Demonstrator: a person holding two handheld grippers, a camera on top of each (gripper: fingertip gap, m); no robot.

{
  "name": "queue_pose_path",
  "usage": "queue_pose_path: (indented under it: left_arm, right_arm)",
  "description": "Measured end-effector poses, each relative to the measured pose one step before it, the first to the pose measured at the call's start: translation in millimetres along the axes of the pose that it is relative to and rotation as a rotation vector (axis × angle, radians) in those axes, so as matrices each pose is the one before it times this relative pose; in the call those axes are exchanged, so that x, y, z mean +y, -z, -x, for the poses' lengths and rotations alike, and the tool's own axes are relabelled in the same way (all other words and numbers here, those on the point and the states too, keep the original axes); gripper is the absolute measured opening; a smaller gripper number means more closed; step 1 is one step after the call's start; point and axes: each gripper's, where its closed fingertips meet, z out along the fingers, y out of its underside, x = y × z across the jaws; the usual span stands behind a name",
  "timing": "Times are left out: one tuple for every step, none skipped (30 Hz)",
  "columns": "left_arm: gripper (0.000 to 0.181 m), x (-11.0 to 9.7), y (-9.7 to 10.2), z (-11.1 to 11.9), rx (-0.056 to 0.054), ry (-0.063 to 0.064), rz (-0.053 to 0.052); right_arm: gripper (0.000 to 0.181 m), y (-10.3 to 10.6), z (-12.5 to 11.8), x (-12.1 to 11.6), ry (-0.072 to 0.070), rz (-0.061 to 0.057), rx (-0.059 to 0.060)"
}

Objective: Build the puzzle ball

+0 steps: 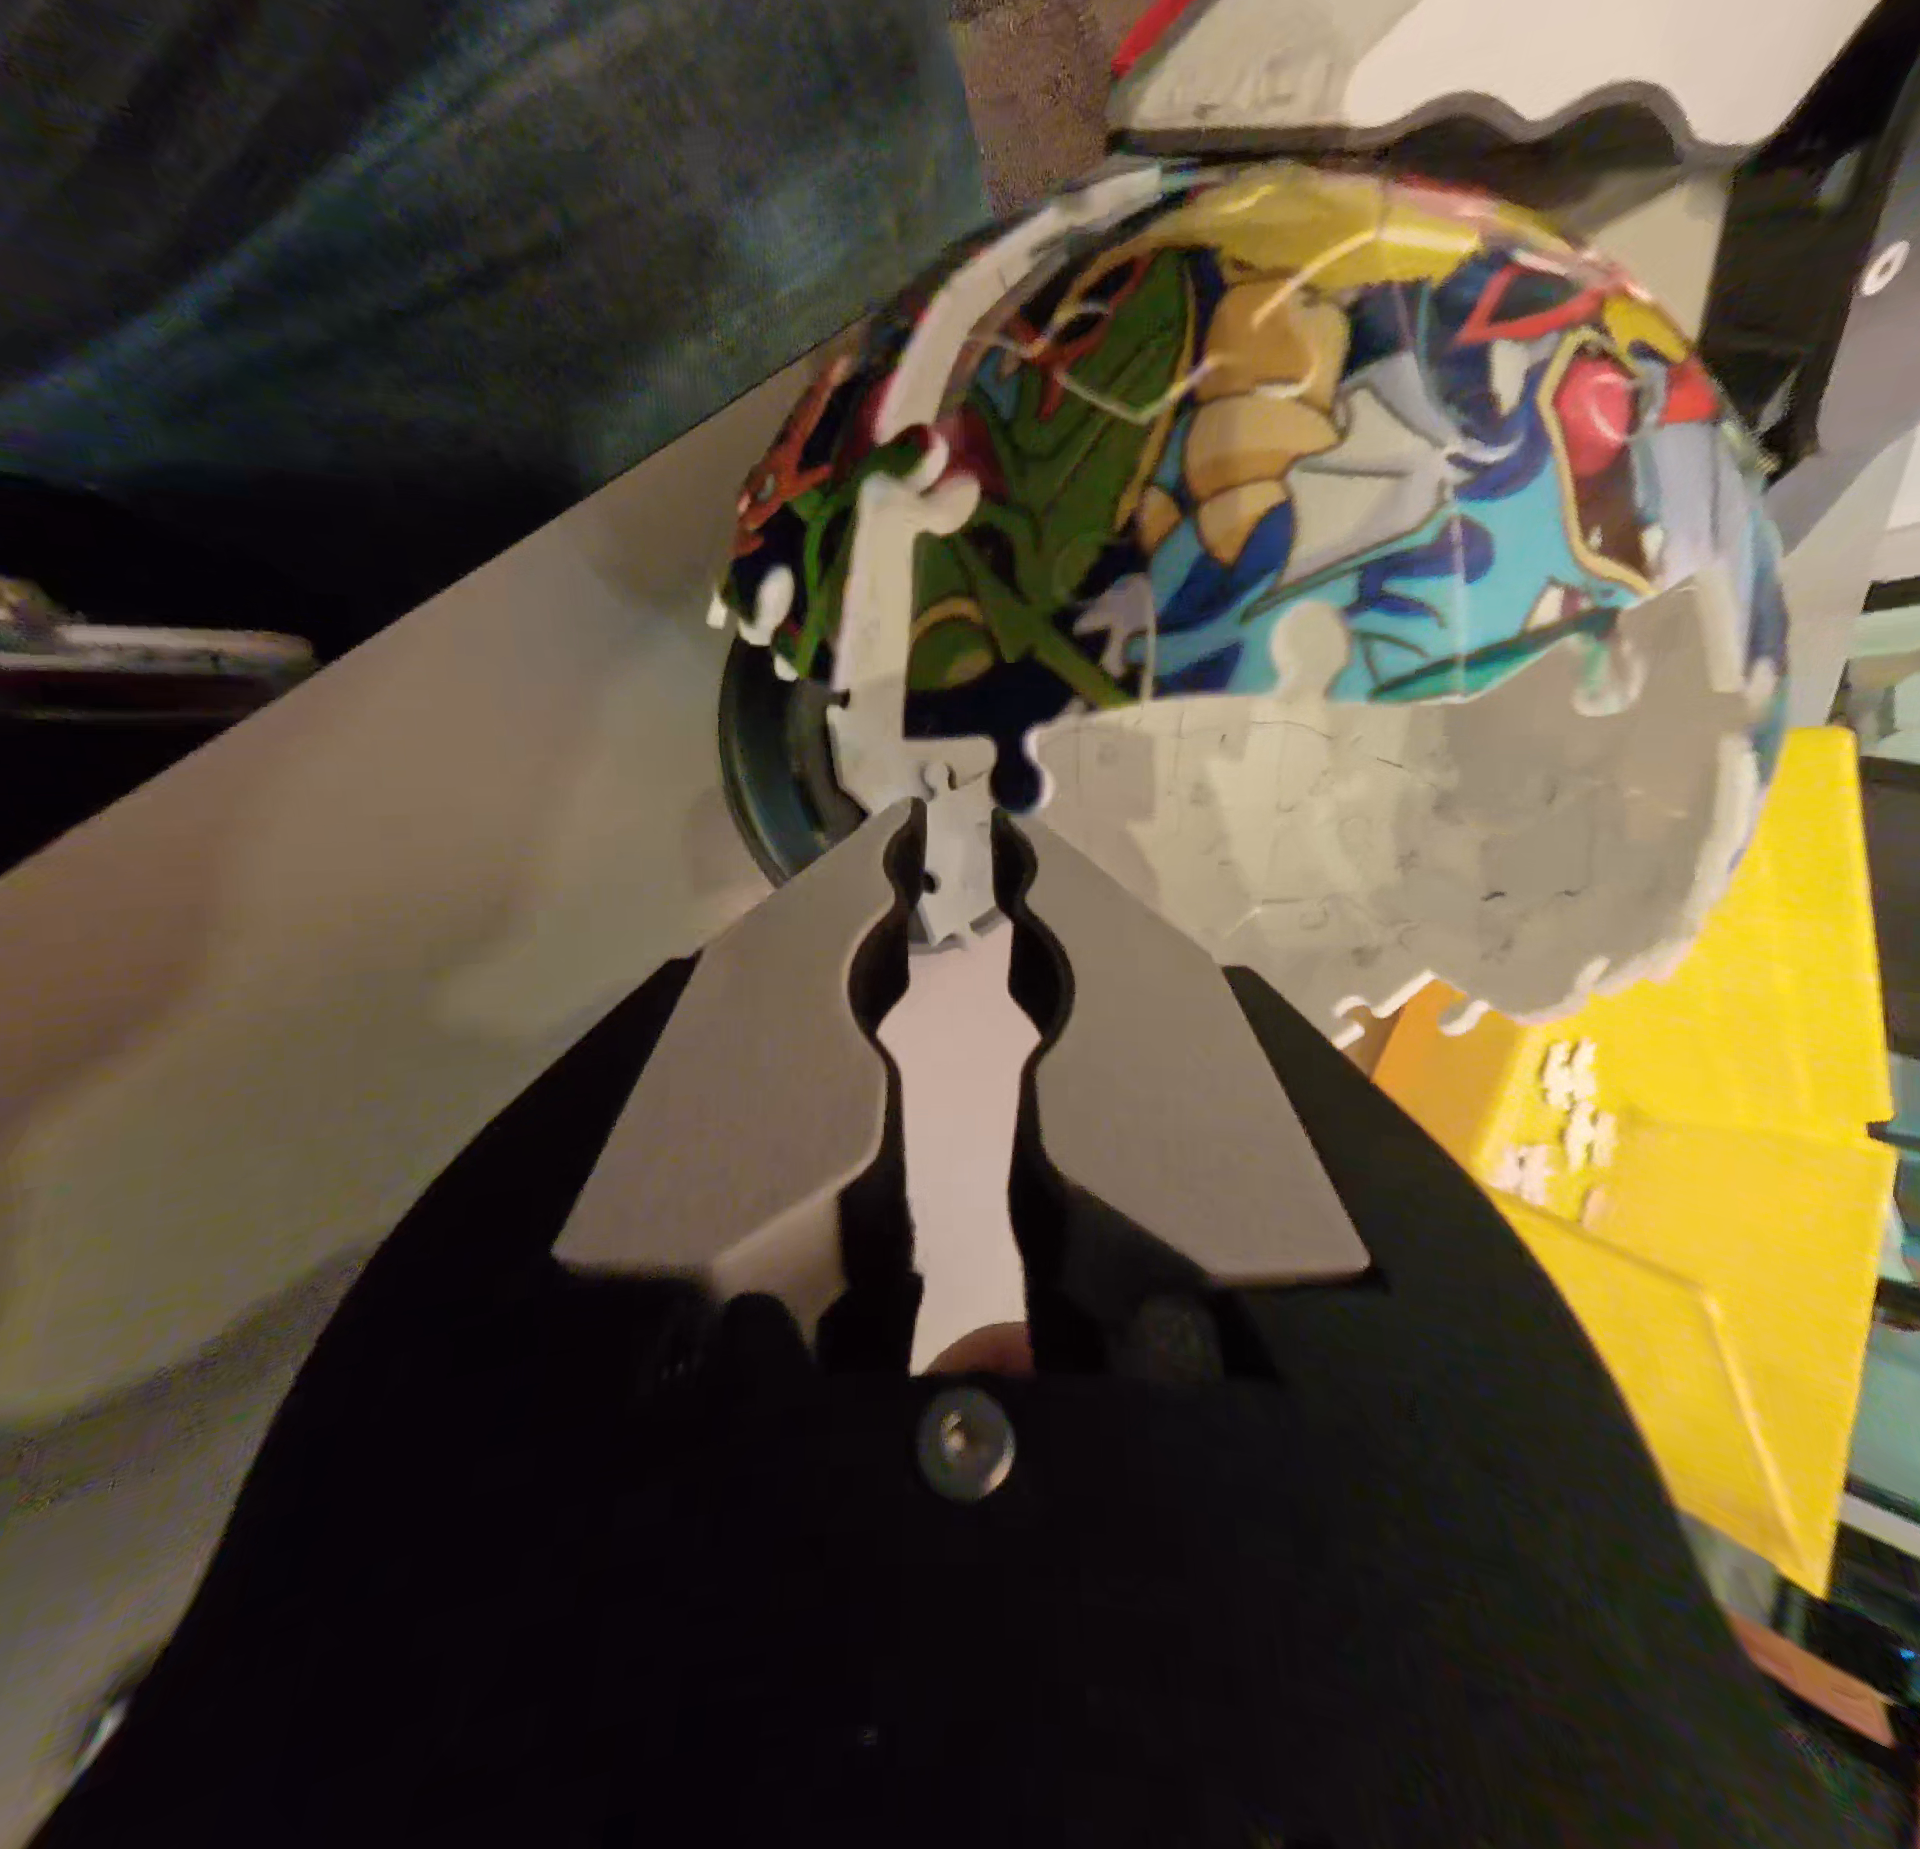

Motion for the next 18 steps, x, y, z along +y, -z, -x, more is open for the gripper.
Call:
queue_pose_path:
  left_arm:
    - [0.128, 0.09, -0.13, -0.11, 0.0, -0.0014, 0.0011]
    - [0.128, -0.04, -0.07, -0.02, -0.0004, -0.0005, 0.001]
    - [0.128, 0.05, -0.03, -0.03, -0.0005, 0.0002, 0.0005]
    - [0.128, 0.06, 0.06, -0.03, -0.0003, 0.0001, 0.0]
    - [0.128, -0.02, 0.05, 0.04, -0.0001, 0.0005, -0.0003]
    - [0.128, -0.03, -0.1, -0.02, 0.0002, -0.0001, 0.0003]
    - [0.128, 0.01, 0.04, -0.02, 0.0, -0.0011, 0.0008]
    - [0.128, 0.0, 0.0, 0.0, -0.0001, 0.0002, 0.0]
    - [0.128, -0.04, -0.06, 0.0, 0.0002, 0.001, -0.0011]
    - [0.128, -0.06, -0.03, -0.01, 0.0002, -0.0003, -0.0004]
    - [0.128, -0.01, 0.09, -0.02, 0.0002, -0.0006, 0.0006]
    - [0.128, -0.03, -0.04, 0.09, 0.0002, -0.0007, 0.0002]
    - [0.128, -0.05, -0.09, 0.04, 0.0006, 0.0006, -0.0007]
    - [0.128, -0.06, 0.05, 0.08, 0.0006, 0.0011, -0.0015]
    - [0.128, -0.12, -0.03, 0.08, 0.0003, 0.0003, -0.0006]
    - [0.128, 0.08, 0.04, 0.09, -0.0004, -0.0005, 0.0006]
    - [0.128, -0.11, 0.01, 0.01, 0.0002, 0.0, 0.0002]
    - [0.128, -0.02, 0.05, 0.06, -0.0001, 0.0003, -0.0003]
  right_arm:
    - [0.009, -3.07, 0.52, 0.39, -0.0151, 0.0035, -0.0023]
    - [0.008, -3.23, 1.58, 1.86, -0.0069, 0.0116, -0.0063]
    - [0.008, -2.93, 1.15, 1.92, -0.0138, 0.0076, -0.0043]
    - [0.006, -2.05, 1.54, 0.64, -0.0215, -0.0017, -0.0089]
    - [0.003, -1.22, 0.8, -0.02, -0.0226, -0.006, -0.0068]
    - [0.001, -0.84, 0.2, 0.4, -0.0153, -0.0021, -0.0035]
    - [0.0, -0.81, 0.3, 0.81, -0.0089, 0.0017, -0.0023]
    - [0.0, -0.71, 0.49, 0.0, -0.0082, -0.002, -0.0042]
    - [0.0, -0.75, -0.41, 0.0, -0.012, -0.0023, 0.0008]
    - [0.0, -0.66, -0.5, 0.05, -0.0096, -0.0024, 0.0008]
    - [0.0, -0.25, 0.01, 0.02, -0.0076, 0.0003, -0.0018]
    - [0.0, -0.16, -0.13, -0.05, -0.0156, 0.0035, -0.005]
    - [0.0, -0.38, -0.25, 0.04, -0.015, 0.0015, -0.0038]
    - [0.0, -0.23, -0.38, -0.01, -0.0057, -0.0012, 0.0013]
    - [0.0, -0.33, -0.17, -0.1, -0.0023, -0.0033, 0.0046]
    - [0.0, -0.22, -0.31, 0.12, -0.0158, -0.0037, 0.0027]
    - [0.0, -0.31, -0.1, 0.0, -0.0289, -0.0043, -0.0021]
    - [0.0, 0.08, -0.15, 0.06, -0.0217, -0.0053, 0.0009]
